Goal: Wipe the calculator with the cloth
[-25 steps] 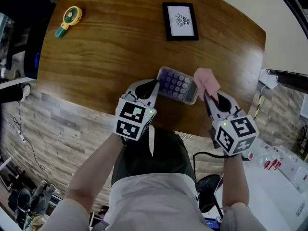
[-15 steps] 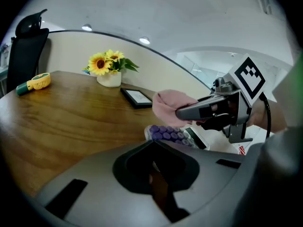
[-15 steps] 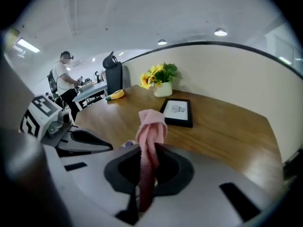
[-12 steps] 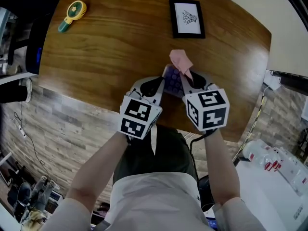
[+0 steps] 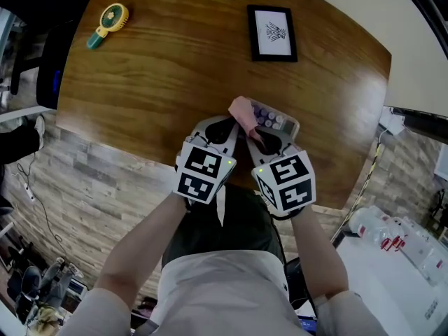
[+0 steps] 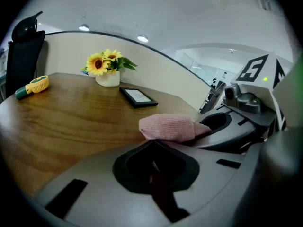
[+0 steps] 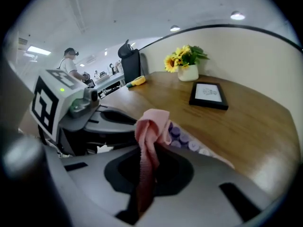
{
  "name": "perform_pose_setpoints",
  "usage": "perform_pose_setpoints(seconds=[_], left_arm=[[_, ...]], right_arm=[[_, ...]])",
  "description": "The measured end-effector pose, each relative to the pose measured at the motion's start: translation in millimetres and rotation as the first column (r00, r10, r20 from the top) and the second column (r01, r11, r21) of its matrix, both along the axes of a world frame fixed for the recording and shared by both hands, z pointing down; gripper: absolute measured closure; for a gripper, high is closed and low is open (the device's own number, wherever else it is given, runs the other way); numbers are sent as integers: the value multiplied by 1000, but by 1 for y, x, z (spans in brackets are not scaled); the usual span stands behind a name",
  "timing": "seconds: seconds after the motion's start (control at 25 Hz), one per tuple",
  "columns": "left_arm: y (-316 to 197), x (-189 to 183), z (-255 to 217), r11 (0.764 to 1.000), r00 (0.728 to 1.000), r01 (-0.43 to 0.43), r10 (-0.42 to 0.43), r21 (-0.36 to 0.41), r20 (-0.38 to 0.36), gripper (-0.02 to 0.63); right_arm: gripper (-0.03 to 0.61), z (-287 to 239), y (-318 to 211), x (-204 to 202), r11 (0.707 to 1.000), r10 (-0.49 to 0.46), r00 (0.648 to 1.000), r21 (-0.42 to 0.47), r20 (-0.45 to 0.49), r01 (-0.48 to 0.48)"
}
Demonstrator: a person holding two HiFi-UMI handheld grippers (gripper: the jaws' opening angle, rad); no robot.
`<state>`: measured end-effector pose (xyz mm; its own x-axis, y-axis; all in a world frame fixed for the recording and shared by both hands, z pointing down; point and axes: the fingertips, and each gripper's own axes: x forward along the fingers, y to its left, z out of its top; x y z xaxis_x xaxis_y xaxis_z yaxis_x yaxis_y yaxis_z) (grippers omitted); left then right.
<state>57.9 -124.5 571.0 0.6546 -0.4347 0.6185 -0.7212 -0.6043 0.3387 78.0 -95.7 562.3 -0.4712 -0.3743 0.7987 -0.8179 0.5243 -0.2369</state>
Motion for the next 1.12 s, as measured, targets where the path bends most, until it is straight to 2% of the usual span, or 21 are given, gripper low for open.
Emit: perform_pose_setpoints(seconds=[0.12, 0.28, 0.48, 0.64, 0.76, 0.96, 1.12], left_arm=[[0, 0, 0, 1000, 1000, -4, 4, -4, 3, 611], [2, 0, 1, 1000, 999, -21, 21, -12, 36, 607], [1, -4, 5, 998, 998, -5, 10, -65, 67, 611], [8, -32, -10, 996, 995, 40, -32, -82, 96, 611], [3, -51, -40, 992, 992, 106, -102, -65, 72, 611], [-7, -67, -103, 990, 990, 140, -141, 24, 21, 611], [-16, -64, -155, 982, 989, 145, -145, 118, -13, 611]], right_arm=[[555, 3, 21, -6, 997, -53, 998, -46, 20, 54], [555, 16, 61, -6, 978, -151, 988, -151, -31, 144], [555, 0, 70, 16, 984, -71, 997, -167, -35, 64], [555, -36, 59, 34, 993, -1, 1000, -117, -22, -2], [555, -72, 43, 47, 999, 27, 999, -41, -26, -28], [555, -137, 16, 52, 993, 53, 998, 105, -19, -51], [555, -195, -1, 53, 971, 70, 997, 226, 16, -72]])
